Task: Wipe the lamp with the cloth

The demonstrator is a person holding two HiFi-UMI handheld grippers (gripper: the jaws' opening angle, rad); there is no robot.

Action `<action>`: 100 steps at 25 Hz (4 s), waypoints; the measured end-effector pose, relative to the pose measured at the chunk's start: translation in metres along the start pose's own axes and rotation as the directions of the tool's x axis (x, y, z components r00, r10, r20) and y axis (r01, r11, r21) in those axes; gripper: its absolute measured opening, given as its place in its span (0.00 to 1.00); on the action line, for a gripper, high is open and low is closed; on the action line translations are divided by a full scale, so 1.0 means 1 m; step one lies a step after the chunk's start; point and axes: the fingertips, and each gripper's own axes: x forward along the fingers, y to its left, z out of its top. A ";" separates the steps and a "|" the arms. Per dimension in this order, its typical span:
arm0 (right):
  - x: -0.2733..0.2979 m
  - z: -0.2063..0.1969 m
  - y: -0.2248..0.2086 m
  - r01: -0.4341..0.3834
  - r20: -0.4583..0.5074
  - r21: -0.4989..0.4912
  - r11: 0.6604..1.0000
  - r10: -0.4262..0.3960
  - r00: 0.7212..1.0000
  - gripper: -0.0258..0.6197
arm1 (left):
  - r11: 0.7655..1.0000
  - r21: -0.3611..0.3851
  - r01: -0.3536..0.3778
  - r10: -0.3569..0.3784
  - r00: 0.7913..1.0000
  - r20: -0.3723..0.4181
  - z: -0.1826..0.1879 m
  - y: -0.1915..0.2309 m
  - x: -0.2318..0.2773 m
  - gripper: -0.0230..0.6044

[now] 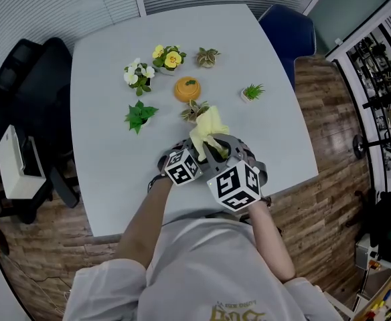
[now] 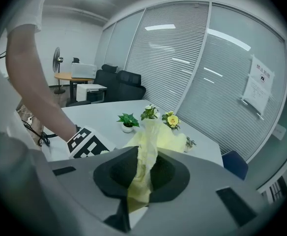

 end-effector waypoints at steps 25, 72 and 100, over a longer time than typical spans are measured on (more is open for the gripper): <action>0.021 -0.001 -0.025 -0.038 0.004 0.125 0.991 0.038 0.999 0.12 | 1.000 0.001 0.001 -0.001 1.000 0.003 -0.001 0.002 0.002 0.52; 0.012 -0.026 -0.066 0.024 0.078 0.437 0.899 -0.064 0.995 0.12 | 1.000 -0.002 -0.001 0.001 1.000 0.001 -0.001 0.001 0.001 0.52; -0.012 -0.061 -0.062 0.084 0.055 0.467 0.880 -0.124 0.991 0.12 | 1.000 -0.008 0.002 -0.002 1.000 -0.005 -0.002 0.001 0.002 0.52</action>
